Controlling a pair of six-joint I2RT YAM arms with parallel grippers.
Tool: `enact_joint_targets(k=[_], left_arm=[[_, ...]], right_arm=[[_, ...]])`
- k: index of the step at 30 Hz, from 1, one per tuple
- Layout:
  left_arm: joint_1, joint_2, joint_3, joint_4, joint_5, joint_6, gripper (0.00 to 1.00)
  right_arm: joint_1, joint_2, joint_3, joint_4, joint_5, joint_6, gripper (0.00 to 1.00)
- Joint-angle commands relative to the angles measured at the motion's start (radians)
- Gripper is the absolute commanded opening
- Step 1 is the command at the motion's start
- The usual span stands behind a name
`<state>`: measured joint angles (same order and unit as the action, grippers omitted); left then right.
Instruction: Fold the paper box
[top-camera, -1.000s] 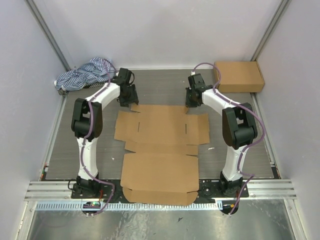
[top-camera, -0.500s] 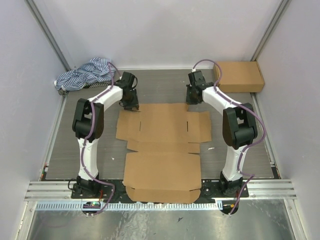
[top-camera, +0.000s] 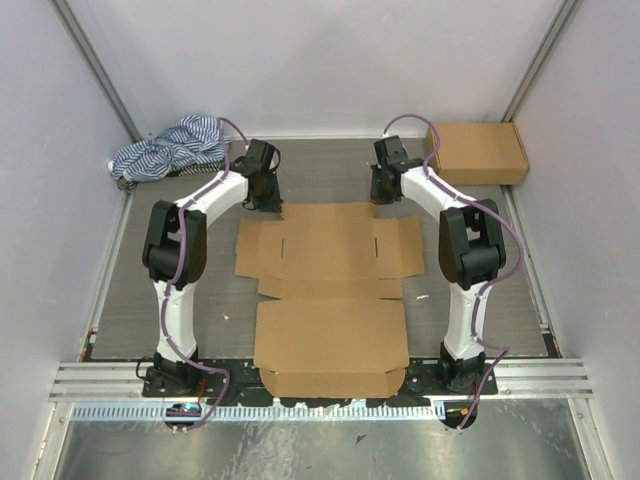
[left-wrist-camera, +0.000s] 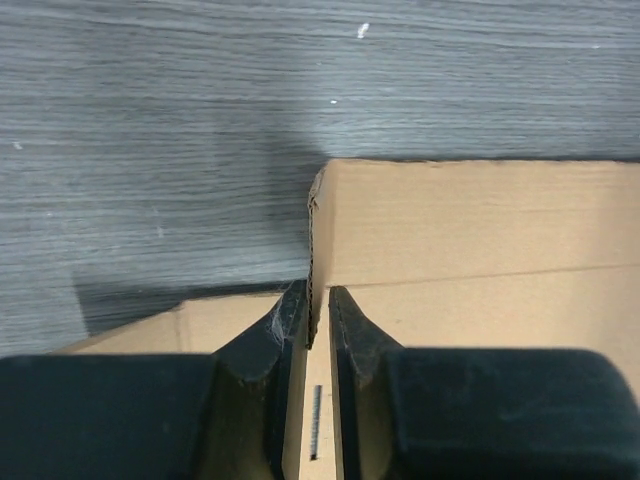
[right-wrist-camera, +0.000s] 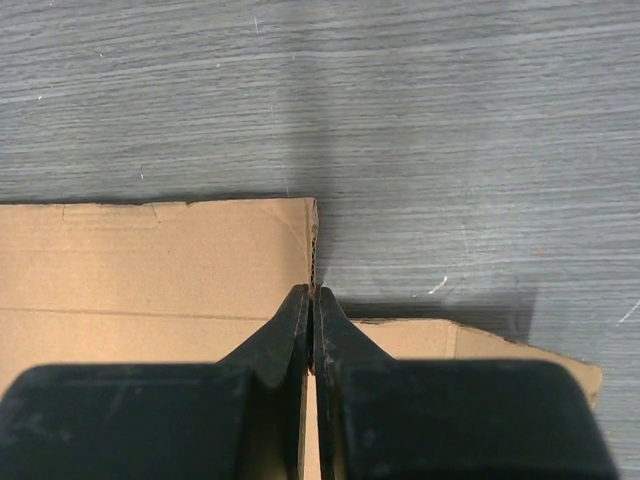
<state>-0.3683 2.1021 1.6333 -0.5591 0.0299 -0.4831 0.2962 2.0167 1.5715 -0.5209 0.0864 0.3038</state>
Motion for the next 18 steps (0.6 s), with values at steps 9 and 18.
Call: enact_joint_targets(k=[9,18], left_arm=[[-0.059,0.021,0.106,0.014,0.033,0.001,0.33],[-0.066,0.056,0.118,0.032,0.036,-0.004,0.35]], right_arm=[[0.021,0.039,0.104,0.004,-0.08,-0.013,0.19],[0.058,0.081,0.138,-0.002,-0.097,-0.021,0.44]])
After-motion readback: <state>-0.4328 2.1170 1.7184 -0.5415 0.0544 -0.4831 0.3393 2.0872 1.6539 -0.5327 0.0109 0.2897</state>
